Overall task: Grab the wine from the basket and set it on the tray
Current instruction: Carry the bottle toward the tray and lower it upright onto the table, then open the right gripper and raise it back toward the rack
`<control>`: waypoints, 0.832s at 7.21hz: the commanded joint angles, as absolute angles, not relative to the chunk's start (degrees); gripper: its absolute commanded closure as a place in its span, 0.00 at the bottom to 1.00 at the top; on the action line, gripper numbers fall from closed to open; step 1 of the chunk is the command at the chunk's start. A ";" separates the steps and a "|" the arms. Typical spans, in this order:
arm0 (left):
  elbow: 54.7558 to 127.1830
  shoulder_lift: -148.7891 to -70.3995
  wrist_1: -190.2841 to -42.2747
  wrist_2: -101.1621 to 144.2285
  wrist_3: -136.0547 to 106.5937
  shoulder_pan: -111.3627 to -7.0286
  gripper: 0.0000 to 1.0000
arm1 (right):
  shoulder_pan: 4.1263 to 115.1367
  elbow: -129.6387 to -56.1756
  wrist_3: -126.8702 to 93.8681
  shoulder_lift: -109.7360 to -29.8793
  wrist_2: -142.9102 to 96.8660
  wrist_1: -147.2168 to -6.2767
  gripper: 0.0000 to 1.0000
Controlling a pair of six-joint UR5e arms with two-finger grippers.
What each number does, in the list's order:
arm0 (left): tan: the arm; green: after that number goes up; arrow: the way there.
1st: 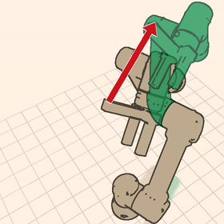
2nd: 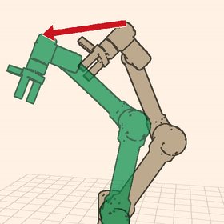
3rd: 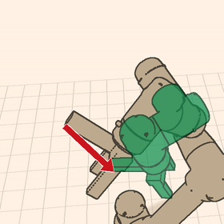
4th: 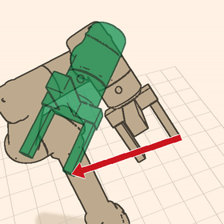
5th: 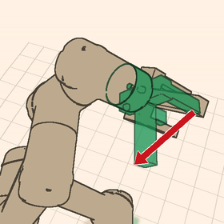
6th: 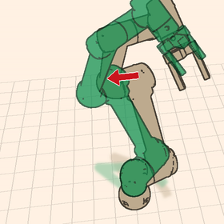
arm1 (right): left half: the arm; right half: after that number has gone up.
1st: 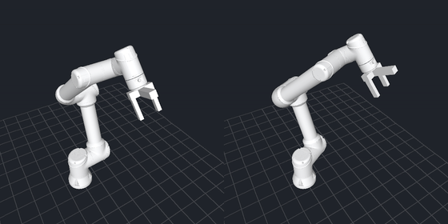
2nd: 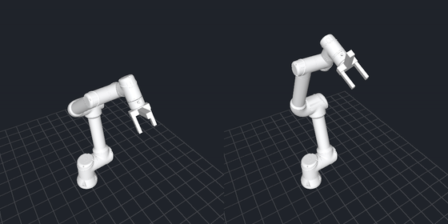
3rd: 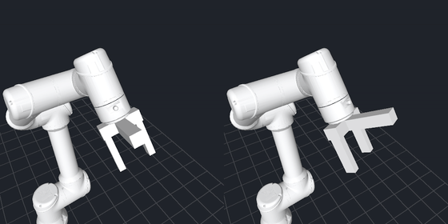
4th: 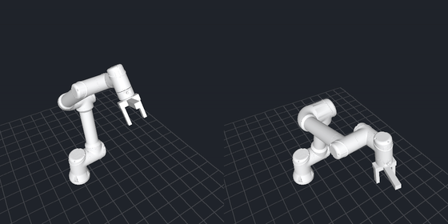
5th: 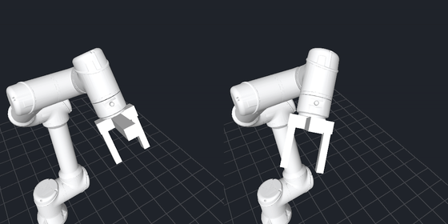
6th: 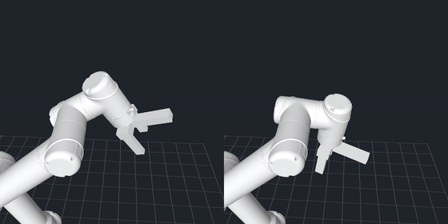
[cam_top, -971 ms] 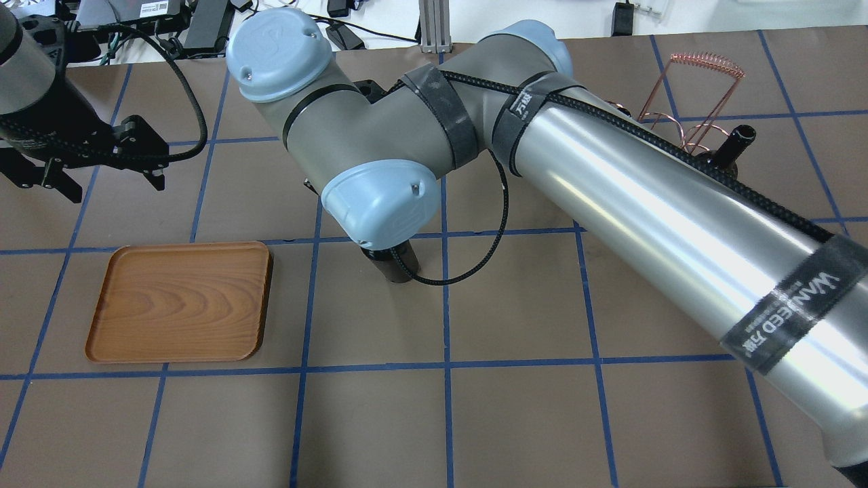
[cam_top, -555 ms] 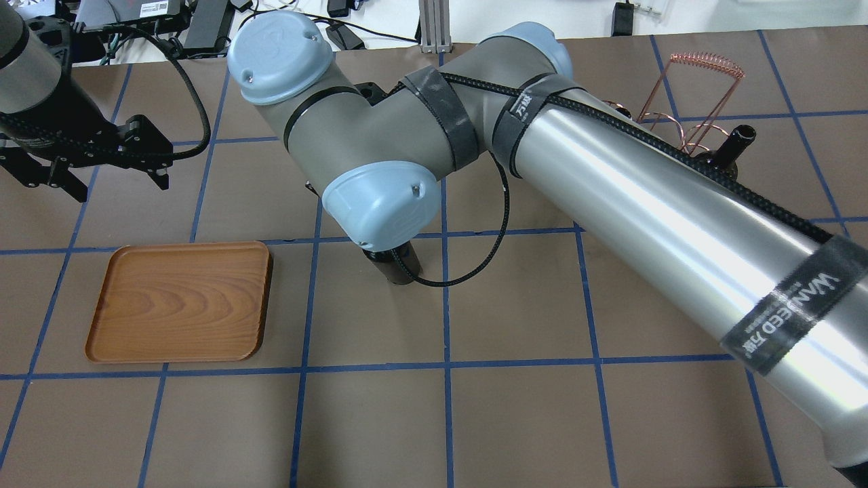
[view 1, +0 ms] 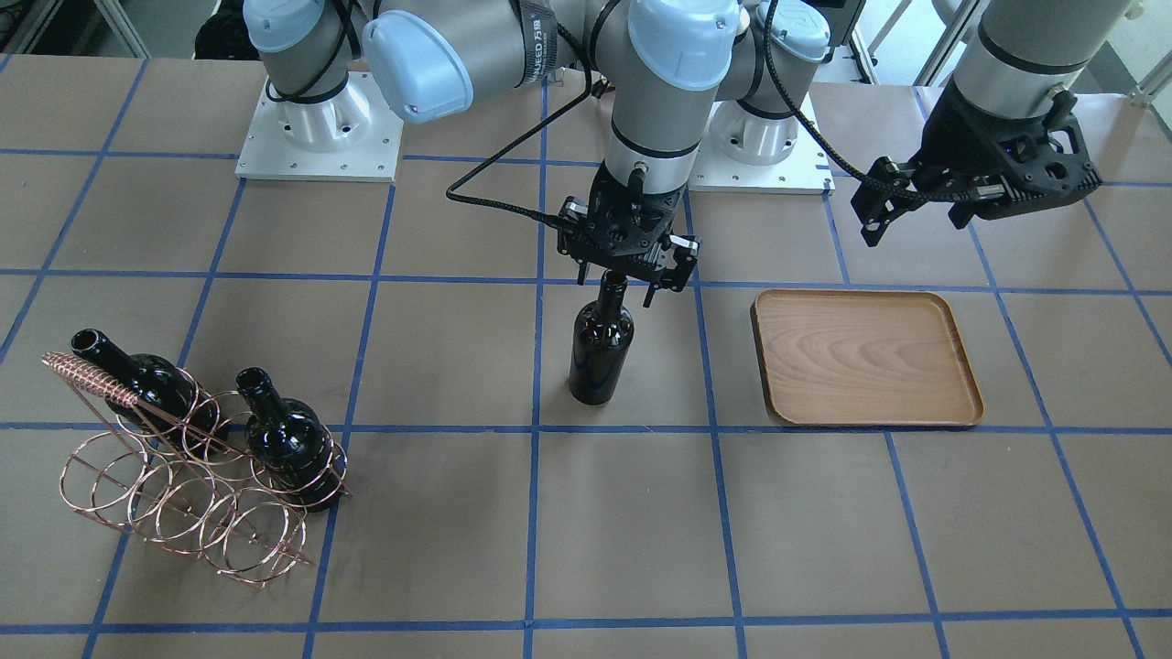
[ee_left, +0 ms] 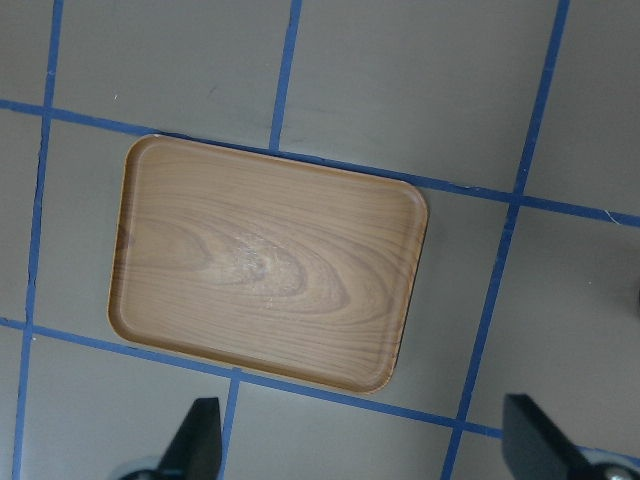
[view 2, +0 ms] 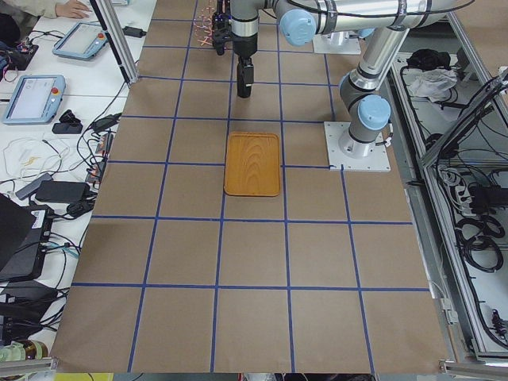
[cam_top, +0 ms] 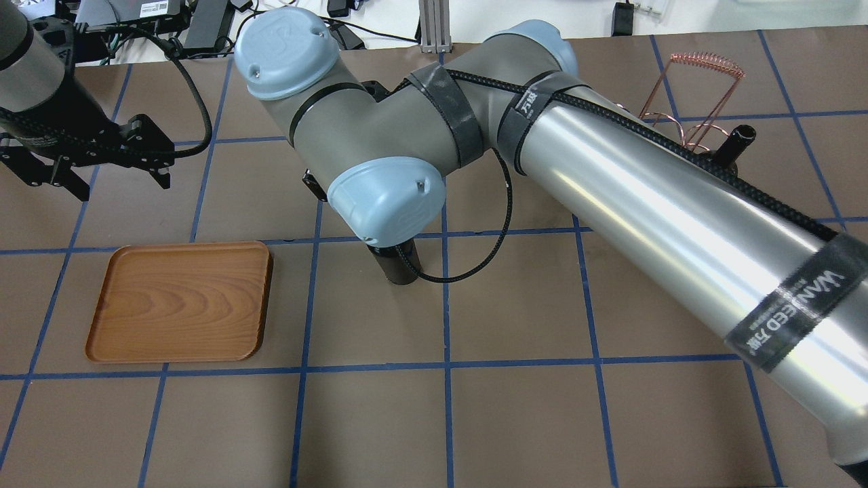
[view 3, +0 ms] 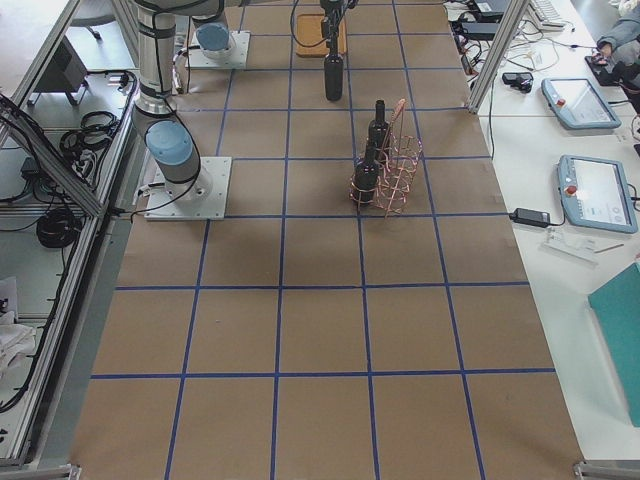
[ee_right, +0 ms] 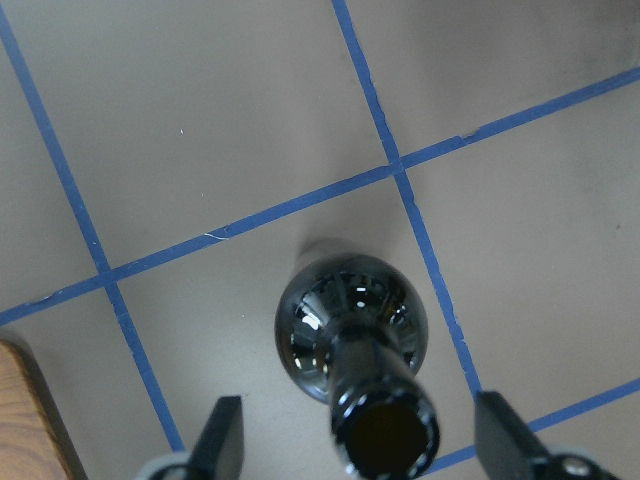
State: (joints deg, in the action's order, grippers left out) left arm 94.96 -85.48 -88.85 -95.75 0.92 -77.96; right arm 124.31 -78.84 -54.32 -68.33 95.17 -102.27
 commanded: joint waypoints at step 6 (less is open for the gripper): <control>94.22 -86.83 -84.83 -93.96 0.09 -89.44 0.00 | 106.38 -78.75 -23.44 -78.83 93.34 -91.77 0.00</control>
